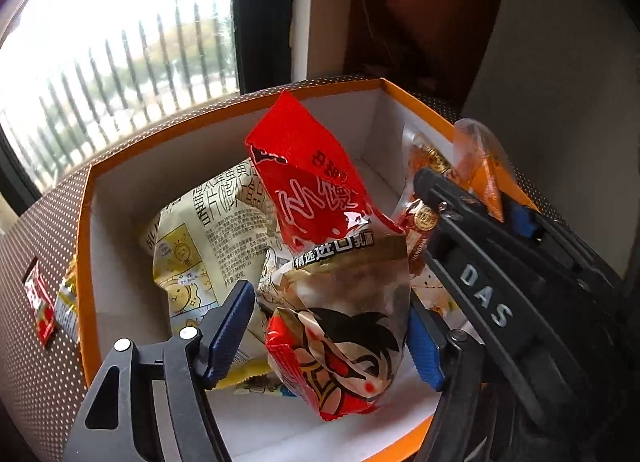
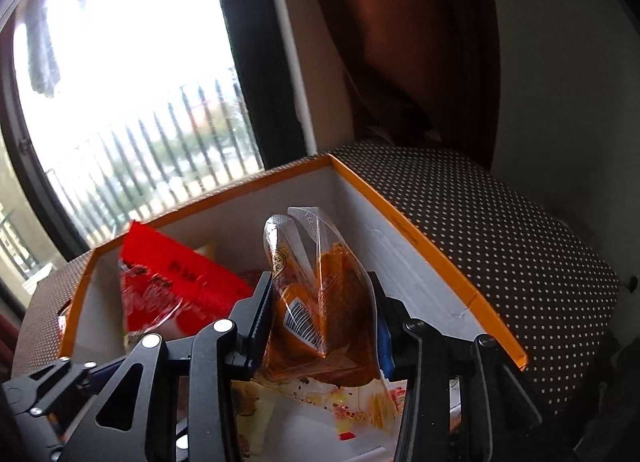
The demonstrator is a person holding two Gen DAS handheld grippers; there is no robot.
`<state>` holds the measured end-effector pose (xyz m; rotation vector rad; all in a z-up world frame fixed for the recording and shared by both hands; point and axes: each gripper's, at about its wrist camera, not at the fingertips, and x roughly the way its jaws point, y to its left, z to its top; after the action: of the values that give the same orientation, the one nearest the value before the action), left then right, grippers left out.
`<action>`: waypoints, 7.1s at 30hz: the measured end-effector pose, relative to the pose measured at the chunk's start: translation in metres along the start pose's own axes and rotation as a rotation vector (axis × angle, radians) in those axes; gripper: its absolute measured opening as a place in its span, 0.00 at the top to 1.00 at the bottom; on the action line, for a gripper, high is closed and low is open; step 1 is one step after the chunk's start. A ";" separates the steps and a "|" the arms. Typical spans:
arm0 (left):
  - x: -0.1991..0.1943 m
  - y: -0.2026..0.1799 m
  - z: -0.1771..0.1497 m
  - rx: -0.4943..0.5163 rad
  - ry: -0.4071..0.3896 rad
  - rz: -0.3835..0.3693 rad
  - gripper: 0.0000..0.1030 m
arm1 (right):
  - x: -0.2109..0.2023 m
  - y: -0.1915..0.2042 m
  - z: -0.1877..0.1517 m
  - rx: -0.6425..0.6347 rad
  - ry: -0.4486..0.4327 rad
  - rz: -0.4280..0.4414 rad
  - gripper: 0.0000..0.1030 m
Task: Organize snacks
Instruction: 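Open both tools to drop the bags into the box, then move both tools back toward the remaining snacks on the table, then grasp the yellow-silver chip bag with the right tool while the left tool grasps the red candy bar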
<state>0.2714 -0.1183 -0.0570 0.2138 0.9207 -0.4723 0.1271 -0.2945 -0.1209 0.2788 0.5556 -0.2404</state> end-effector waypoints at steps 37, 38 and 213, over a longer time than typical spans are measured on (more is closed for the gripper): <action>-0.085 -0.026 -0.060 -0.048 -0.234 0.163 0.16 | -0.076 0.049 -0.025 -0.045 -0.053 0.115 0.12; -0.087 -0.024 -0.061 -0.052 -0.242 0.168 0.16 | -0.079 0.052 -0.025 -0.050 -0.060 0.118 0.12; 0.025 0.285 -0.072 -0.543 -0.023 0.448 0.32 | 0.110 0.314 -0.046 -0.181 0.185 0.195 0.16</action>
<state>0.3693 0.1508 -0.1265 -0.0829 0.9136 0.1939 0.2888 -0.0022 -0.1570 0.1789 0.7240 0.0257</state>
